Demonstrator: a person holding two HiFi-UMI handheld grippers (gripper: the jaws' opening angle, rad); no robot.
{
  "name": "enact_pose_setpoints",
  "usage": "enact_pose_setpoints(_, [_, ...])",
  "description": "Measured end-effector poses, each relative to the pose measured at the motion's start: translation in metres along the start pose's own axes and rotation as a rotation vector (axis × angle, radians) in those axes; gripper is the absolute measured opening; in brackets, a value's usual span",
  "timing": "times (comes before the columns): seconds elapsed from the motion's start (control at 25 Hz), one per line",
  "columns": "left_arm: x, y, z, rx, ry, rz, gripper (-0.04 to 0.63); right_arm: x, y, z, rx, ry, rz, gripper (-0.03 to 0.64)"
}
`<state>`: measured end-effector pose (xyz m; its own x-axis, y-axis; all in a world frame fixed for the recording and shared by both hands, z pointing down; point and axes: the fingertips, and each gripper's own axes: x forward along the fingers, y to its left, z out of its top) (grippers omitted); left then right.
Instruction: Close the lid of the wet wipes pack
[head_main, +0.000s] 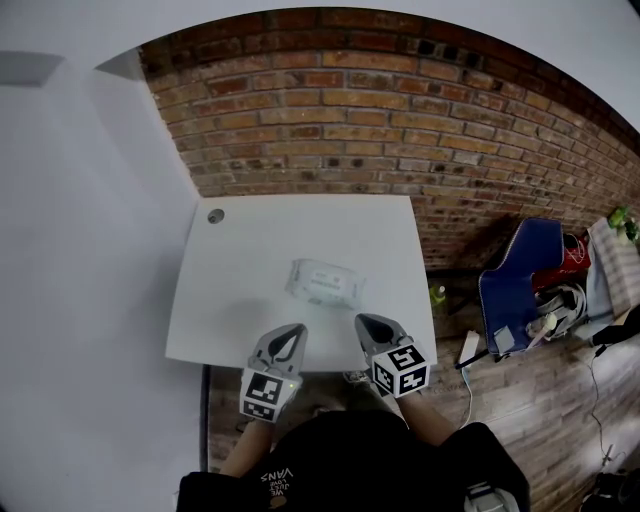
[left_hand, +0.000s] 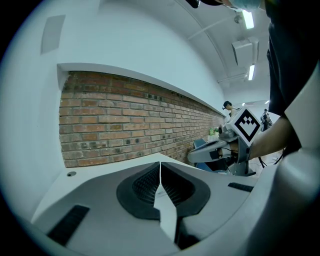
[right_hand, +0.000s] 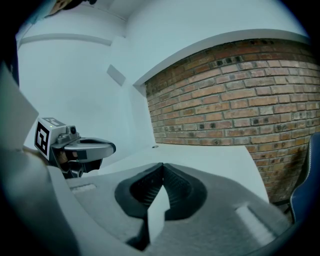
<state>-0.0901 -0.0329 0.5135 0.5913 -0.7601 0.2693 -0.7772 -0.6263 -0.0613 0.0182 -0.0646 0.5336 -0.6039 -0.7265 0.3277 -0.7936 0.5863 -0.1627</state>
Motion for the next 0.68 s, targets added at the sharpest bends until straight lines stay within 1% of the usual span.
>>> enact_pose_setpoints(0.68, [0.0011,0.0002,-0.0005,-0.023,-0.004,0.022,0.006,0.001,-0.0025,-0.0024,-0.007,0.011,0.006,-0.003])
